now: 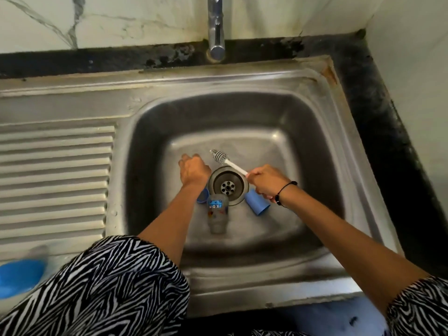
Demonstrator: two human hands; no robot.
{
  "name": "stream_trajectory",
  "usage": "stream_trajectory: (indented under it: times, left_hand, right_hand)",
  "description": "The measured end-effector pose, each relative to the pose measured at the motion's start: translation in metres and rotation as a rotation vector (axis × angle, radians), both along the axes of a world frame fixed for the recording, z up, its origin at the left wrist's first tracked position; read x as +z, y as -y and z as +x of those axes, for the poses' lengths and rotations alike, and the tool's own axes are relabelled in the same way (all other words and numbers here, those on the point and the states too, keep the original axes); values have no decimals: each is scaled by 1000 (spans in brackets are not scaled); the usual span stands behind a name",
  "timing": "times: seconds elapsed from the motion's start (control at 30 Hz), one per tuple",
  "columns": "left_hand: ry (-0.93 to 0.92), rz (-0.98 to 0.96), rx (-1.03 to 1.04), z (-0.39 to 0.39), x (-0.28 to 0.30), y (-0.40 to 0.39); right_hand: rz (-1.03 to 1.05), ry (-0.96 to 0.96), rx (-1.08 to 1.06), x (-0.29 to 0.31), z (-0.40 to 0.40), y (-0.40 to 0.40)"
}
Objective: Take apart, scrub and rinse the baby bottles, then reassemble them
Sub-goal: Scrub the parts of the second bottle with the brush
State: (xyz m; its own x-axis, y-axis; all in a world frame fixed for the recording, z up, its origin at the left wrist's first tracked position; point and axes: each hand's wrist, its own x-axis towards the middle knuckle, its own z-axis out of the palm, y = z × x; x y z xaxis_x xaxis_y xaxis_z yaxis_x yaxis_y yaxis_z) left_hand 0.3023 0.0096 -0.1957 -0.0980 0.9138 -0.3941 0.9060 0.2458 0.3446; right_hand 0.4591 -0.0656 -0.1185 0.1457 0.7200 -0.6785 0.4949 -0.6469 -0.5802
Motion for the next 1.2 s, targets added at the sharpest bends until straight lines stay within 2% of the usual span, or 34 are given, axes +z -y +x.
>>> stream_trajectory:
  times: [0.13, 0.33, 0.47, 0.57, 0.67, 0.73, 0.87, 0.93, 1.03, 1.2]
  left_hand:
    - [-14, 35, -53, 3, -6, -4]
    - [148, 71, 112, -1, -11, -25]
    - [154, 94, 137, -4, -7, -30]
    - [153, 146, 118, 2, 3, -24]
    - [188, 189, 8, 17, 12, -5]
    - [192, 144, -79, 32, 16, 14]
    - [81, -111, -313, 67, 27, 51]
    - [95, -225, -330, 81, 23, 66]
    - [97, -263, -283, 93, 13, 81]
    - [100, -264, -321, 102, 5, 88]
  right_hand:
    - [4, 25, 42, -10, 0, -10]
    - [21, 19, 43, -5, 6, -12]
    - [44, 45, 73, 4, 10, -10]
    - [41, 37, 35, 8, 13, -7]
    - [21, 58, 20, 12, 15, -3]
    - [19, 87, 32, 13, 16, -1]
    - [27, 145, 64, 16, 22, 6]
    - [36, 172, 103, 17, 24, 9]
    - [63, 195, 138, 19, 27, 14]
    - [127, 218, 117, 22, 36, 25]
